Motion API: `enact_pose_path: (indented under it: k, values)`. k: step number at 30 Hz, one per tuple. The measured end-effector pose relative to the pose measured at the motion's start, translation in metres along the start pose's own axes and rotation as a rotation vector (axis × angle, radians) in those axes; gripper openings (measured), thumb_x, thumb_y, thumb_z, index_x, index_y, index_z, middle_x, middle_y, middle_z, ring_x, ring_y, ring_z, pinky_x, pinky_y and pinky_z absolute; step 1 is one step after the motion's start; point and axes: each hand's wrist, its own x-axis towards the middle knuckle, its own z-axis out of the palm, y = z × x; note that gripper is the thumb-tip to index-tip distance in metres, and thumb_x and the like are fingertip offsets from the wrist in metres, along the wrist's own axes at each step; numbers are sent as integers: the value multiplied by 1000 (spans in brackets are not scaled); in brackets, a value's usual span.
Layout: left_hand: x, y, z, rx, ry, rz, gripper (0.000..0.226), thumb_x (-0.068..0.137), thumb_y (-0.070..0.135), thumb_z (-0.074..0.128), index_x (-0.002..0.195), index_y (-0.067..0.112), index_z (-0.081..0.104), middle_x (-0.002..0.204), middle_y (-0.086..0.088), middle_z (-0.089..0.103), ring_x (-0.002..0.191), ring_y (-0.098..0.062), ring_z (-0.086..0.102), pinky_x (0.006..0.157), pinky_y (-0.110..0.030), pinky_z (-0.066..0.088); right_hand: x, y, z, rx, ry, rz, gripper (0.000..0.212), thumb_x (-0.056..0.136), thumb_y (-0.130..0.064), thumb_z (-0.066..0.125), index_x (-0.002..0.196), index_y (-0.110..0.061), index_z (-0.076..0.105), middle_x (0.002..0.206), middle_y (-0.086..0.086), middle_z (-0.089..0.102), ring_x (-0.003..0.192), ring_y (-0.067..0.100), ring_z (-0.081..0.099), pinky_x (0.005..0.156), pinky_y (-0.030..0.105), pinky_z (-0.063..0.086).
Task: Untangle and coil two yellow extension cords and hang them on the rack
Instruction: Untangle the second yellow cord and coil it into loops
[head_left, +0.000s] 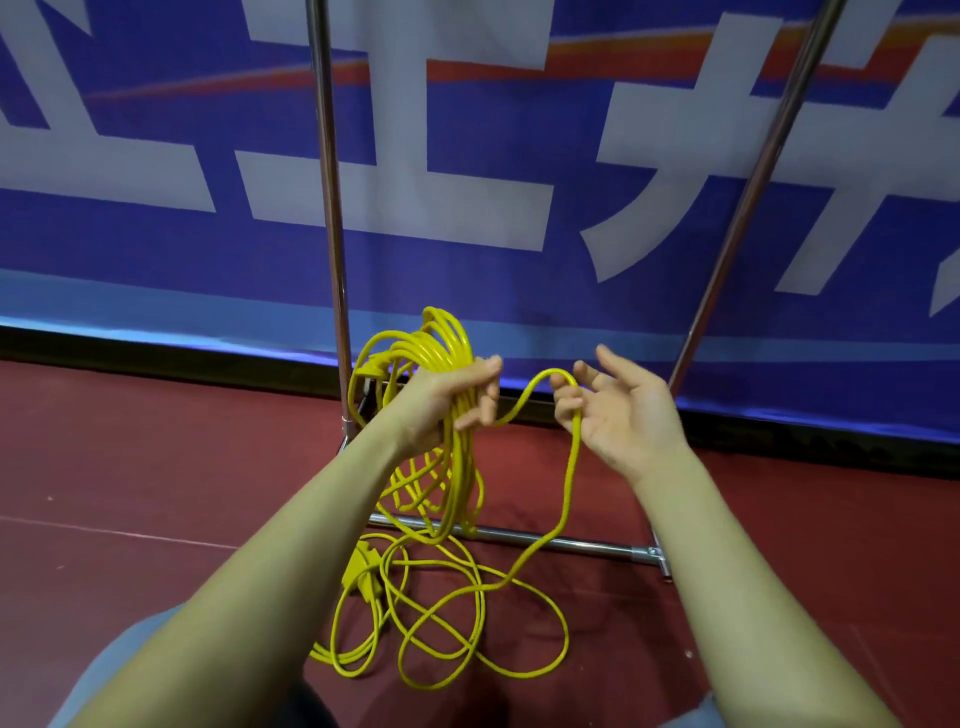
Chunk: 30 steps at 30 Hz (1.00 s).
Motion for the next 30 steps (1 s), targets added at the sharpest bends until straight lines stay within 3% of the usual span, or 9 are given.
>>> enact_pose_path:
  k: [2,5,7,10,13,17,22,26,30]
  values:
    - [0,-5,2,149,-62,4,22,87,18,57,72,3,61,63,-11,68,32,-8,36,46,-21,32,-1,-1,4,63,10,-15,31,85,-34,56,85,-3,51,88,27,58,72,27,52,61,25,43]
    - [1,-8,5,282,-104,2,18,84,18,58,80,2,66,81,-15,73,36,-12,41,49,-26,35,-2,2,10,117,7,-42,46,89,-48,51,91,-2,51,100,30,52,86,33,49,72,31,44]
    - [1,-9,8,371,-137,-13,15,86,15,61,81,3,68,79,-11,73,37,-13,45,51,-27,36,-2,4,12,166,-5,-43,51,87,-53,51,95,-3,52,108,32,48,90,34,49,81,33,44]
    - [-2,-12,14,457,-161,-63,11,87,4,62,77,5,64,65,-2,69,37,-12,49,46,-21,39,2,7,11,267,-23,-32,54,86,-56,52,101,-5,51,126,34,39,116,37,48,100,35,41]
    - [-1,-17,14,395,-213,-82,10,85,3,64,75,6,65,73,-8,72,36,-11,48,43,-18,39,6,8,10,285,-33,-36,56,87,-57,50,108,-5,49,129,38,39,124,43,44,108,41,37]
    - [2,-15,12,277,-184,-27,15,82,10,58,83,-4,63,66,-4,70,37,-9,42,45,-20,33,12,9,7,70,18,-47,53,96,-53,36,111,-4,48,113,31,52,113,40,52,104,47,39]
    - [12,-10,13,8,105,-30,15,94,5,46,87,-1,58,49,0,61,40,-7,47,47,-17,39,14,23,-7,-410,121,-21,31,102,-31,32,98,-6,52,90,14,61,79,22,59,69,28,46]
    - [21,-3,0,-224,335,-41,14,95,9,50,85,7,59,70,-3,71,39,-4,47,41,-14,37,6,33,-12,-842,-53,99,38,101,-32,35,88,-8,61,80,8,66,76,20,63,74,28,46]
    - [19,3,-18,-207,379,-56,11,95,13,51,90,9,60,75,-3,72,42,-6,50,47,-19,41,3,37,-11,-1049,-191,-68,20,100,-13,41,89,-13,58,72,2,58,64,15,59,66,23,49]
